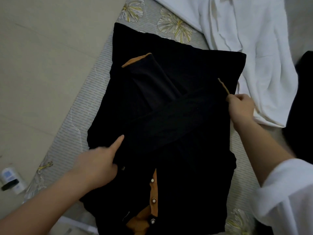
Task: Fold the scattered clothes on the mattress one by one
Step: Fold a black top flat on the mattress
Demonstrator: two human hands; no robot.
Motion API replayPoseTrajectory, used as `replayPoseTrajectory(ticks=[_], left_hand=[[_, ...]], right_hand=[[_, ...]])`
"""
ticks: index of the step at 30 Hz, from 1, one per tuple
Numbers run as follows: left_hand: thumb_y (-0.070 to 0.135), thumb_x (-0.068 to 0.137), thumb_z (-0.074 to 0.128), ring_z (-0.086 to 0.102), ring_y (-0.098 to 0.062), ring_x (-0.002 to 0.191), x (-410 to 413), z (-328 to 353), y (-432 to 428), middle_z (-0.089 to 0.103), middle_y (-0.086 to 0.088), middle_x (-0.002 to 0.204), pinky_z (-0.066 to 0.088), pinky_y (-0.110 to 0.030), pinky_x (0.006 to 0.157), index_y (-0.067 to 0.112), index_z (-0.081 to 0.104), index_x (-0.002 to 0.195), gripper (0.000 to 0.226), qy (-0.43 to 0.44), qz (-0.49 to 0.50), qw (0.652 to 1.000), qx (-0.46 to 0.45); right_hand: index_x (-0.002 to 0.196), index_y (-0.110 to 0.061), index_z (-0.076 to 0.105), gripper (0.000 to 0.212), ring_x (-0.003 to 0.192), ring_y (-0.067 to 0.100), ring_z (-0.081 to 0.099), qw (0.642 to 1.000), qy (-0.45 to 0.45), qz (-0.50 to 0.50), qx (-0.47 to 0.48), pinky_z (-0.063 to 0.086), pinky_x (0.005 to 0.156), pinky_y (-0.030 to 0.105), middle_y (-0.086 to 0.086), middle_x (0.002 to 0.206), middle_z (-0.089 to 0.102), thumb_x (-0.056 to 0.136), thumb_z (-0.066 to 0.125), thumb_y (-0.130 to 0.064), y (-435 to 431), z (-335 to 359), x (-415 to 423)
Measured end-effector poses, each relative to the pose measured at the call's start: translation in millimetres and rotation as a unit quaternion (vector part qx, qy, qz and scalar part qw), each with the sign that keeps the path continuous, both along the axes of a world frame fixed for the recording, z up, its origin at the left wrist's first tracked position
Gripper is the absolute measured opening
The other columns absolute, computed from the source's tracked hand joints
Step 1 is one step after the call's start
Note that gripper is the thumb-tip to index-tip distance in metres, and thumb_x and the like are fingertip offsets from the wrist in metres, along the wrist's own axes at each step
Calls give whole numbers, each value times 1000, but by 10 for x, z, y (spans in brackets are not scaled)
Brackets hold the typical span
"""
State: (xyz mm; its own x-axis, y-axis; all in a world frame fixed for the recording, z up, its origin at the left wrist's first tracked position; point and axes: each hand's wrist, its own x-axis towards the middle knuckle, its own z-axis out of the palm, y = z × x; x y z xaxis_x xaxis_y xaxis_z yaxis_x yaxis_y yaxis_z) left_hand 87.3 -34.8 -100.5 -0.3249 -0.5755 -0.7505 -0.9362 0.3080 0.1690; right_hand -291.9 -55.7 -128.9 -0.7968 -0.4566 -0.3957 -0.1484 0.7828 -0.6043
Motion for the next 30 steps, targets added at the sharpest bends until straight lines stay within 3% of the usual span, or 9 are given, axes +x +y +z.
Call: replayPoseTrajectory(ticks=[2,4,8,11,14,16,19,22,30], left_hand=[[35,86,35,53,-28,101,26,-54,-77,53,-9,111,51,-44,82,25,27,149,64,98,55,983,-144],[36,88,32,47,-33,113,18,-121,-80,49,-15,125,48,-50,88,18,40,144,59,167,31,954,-246],[43,96,27,14,-30,146,25,-375,175,16,-14,158,17,-44,115,20,21,152,60,160,-105,951,-242],[50,97,19,8,-29,147,147,-556,391,11,-16,159,6,-43,117,19,16,152,63,112,-128,958,-230],[52,97,19,3,-29,147,215,-605,470,6,-16,159,-1,-40,117,21,12,153,65,96,-97,964,-230],[52,97,20,1,-28,147,253,-595,519,3,-16,159,-2,-39,117,21,9,153,65,98,-97,964,-226],[52,97,21,2,-27,147,404,-565,636,5,-16,159,0,-41,117,21,12,153,64,115,-140,962,-203],[52,98,18,8,-28,147,605,-520,819,12,-16,159,9,-45,116,24,19,152,61,134,-214,950,-183],[59,90,43,12,-25,147,1013,-380,1398,13,-9,160,12,-47,113,23,19,152,76,199,-321,920,-107]], right_hand=[[111,-10,54,34,84,16,54,999,24,26,17,41,62,24,6,106,55,83,60,-29,-46,13,49],[122,-8,49,48,113,28,49,989,105,73,69,44,88,37,13,126,48,82,62,-33,-77,3,56],[139,-10,39,60,134,32,30,934,244,257,51,26,106,47,14,145,33,87,58,-34,41,21,377],[148,-20,29,70,146,28,14,879,216,421,60,17,113,48,9,158,19,87,47,-48,442,-94,839],[152,-31,-1,73,147,21,-13,811,199,530,150,-1,120,45,2,161,-8,89,15,-62,986,-207,1168],[151,-33,-7,70,146,18,-20,824,201,505,163,-9,118,40,0,160,-14,89,9,-63,1285,-176,1248],[152,-34,0,67,147,17,-13,833,188,494,162,-1,120,40,-3,160,-9,92,17,-59,1789,-80,1357],[152,-28,15,65,148,22,7,796,193,545,178,18,117,42,3,160,12,92,28,-49,2422,-70,1551],[153,-21,20,60,147,21,18,768,197,596,125,18,114,42,6,159,21,95,32,-29,3454,65,1675]])
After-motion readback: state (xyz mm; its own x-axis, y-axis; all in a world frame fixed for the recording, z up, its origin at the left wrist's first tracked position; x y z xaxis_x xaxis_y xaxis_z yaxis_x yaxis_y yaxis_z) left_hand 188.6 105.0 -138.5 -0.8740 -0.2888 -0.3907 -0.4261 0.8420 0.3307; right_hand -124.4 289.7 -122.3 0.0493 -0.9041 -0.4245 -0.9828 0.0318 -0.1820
